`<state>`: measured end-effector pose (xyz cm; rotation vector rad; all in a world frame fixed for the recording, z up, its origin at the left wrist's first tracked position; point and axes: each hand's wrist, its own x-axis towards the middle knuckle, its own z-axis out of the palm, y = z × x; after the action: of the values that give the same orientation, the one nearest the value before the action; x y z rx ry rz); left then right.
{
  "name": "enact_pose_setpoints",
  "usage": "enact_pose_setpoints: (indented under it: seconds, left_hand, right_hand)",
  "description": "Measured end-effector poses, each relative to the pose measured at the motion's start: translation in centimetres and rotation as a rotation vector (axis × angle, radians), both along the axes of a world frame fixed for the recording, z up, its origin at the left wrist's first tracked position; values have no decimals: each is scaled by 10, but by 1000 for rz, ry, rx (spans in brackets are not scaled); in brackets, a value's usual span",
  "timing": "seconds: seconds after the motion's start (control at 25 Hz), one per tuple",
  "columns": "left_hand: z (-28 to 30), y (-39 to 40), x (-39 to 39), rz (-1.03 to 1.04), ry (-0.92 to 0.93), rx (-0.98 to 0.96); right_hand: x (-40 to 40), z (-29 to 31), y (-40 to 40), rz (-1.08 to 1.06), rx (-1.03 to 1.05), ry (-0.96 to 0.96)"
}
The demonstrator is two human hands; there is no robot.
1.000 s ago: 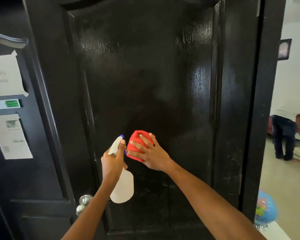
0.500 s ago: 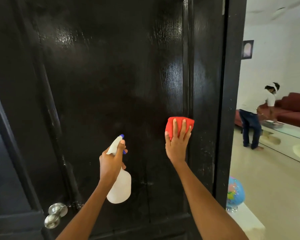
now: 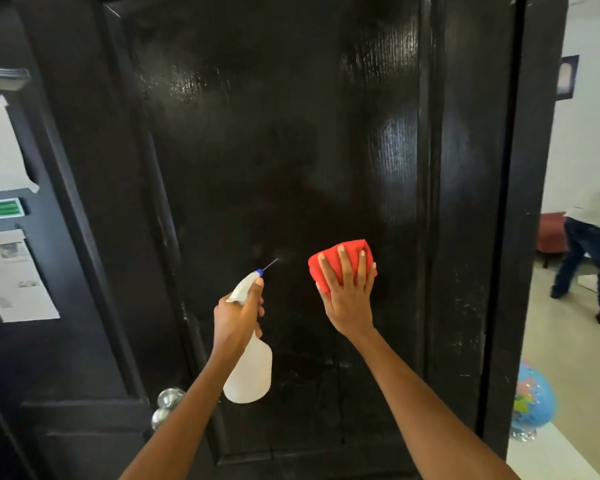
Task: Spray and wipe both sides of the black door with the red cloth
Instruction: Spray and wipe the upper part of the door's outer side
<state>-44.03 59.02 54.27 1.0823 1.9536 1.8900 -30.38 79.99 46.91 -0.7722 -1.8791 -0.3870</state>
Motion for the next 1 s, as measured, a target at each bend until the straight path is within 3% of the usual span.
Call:
enact_pose_setpoints:
  seconds: [0.12, 0.4, 0.6, 0.72, 0.84, 1.0]
  left_hand:
    - [-11, -7, -7, -22, -3, -38]
    - [-5, -29, -29, 205, -94, 186]
    - [4, -61, -54, 266, -61, 225]
    - [0, -78, -68, 285, -66, 213]
    - [4, -92, -82, 295, -73, 219]
    - [29, -106, -110, 323, 1, 215]
  right_hand:
    - [-12, 0, -4, 4, -32, 47]
    - [-56, 16, -29, 94, 53, -42]
    - [-120, 12, -65, 249, 210, -413]
    - [-145, 44, -71, 339, 385, -619]
    - [-176, 127, -75, 307, 454, -483]
    - [-218, 241, -97, 233, 363, -203]
